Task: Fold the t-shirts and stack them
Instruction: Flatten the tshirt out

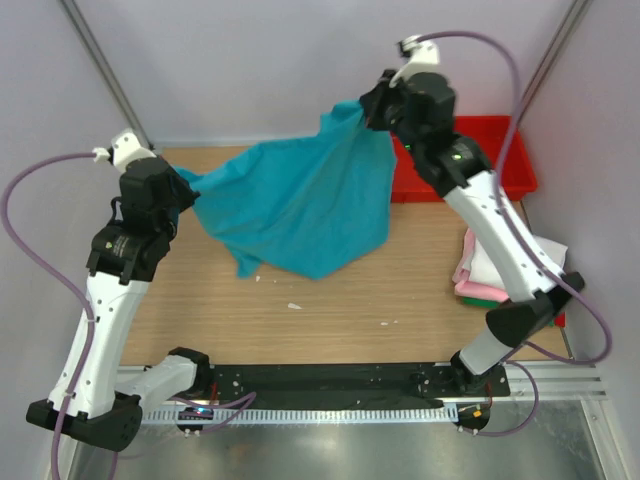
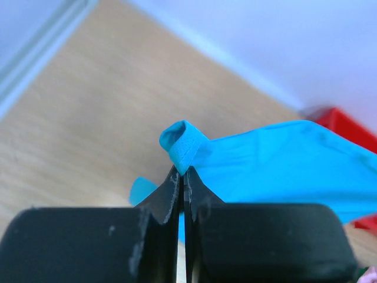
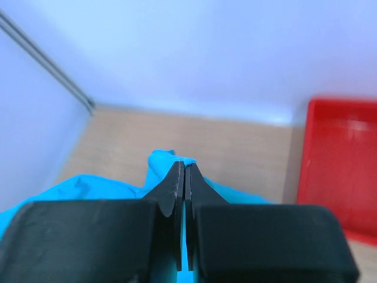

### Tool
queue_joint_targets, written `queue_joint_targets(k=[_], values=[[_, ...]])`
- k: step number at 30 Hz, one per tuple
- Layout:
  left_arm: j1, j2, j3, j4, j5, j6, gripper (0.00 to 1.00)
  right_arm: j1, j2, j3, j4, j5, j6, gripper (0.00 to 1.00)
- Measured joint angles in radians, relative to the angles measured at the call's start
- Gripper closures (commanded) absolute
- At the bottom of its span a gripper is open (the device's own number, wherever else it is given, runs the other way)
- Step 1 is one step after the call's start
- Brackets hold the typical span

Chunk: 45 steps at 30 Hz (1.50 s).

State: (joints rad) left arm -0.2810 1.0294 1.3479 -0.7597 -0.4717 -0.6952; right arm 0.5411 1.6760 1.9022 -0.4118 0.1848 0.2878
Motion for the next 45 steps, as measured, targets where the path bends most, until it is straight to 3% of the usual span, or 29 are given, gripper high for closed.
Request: queue_joint_targets(k=[8, 18, 22, 28, 32, 35, 39, 45], values=[[0.000, -0.001, 0.382, -0.005, -0.003, 0.226, 1.00, 0.000, -0.321, 0.099, 0.020, 0.060, -0.047, 0.99], [0.000, -0.082, 0.690, -0.138, 0.021, 0.309, 1.00, 0.006, -0.555, 0.108, -0.130, -0.041, -0.065, 0.99], [-0.001, -0.143, 0.696, -0.171, 0.051, 0.296, 1.00, 0.008, -0.584, 0.105, -0.185, -0.094, -0.064, 0.99], [0.000, -0.140, 0.535, -0.200, 0.037, 0.281, 1.00, 0.007, -0.569, 0.002, -0.194, -0.066, -0.060, 0.99], [0.000, -0.057, 0.398, -0.175, 0.012, 0.284, 1.00, 0.006, -0.501, -0.150, -0.120, -0.021, -0.049, 0.99], [0.005, 0.053, 0.375, -0.156, 0.012, 0.288, 1.00, 0.006, -0.368, -0.154, -0.089, -0.020, -0.050, 0.99], [0.085, 0.269, 0.458, -0.097, 0.086, 0.293, 1.00, 0.006, -0.069, 0.002, -0.063, -0.029, -0.076, 0.99], [0.264, 0.577, 0.857, -0.070, 0.212, 0.313, 1.00, -0.005, 0.302, 0.502, -0.083, -0.035, -0.128, 0.99]])
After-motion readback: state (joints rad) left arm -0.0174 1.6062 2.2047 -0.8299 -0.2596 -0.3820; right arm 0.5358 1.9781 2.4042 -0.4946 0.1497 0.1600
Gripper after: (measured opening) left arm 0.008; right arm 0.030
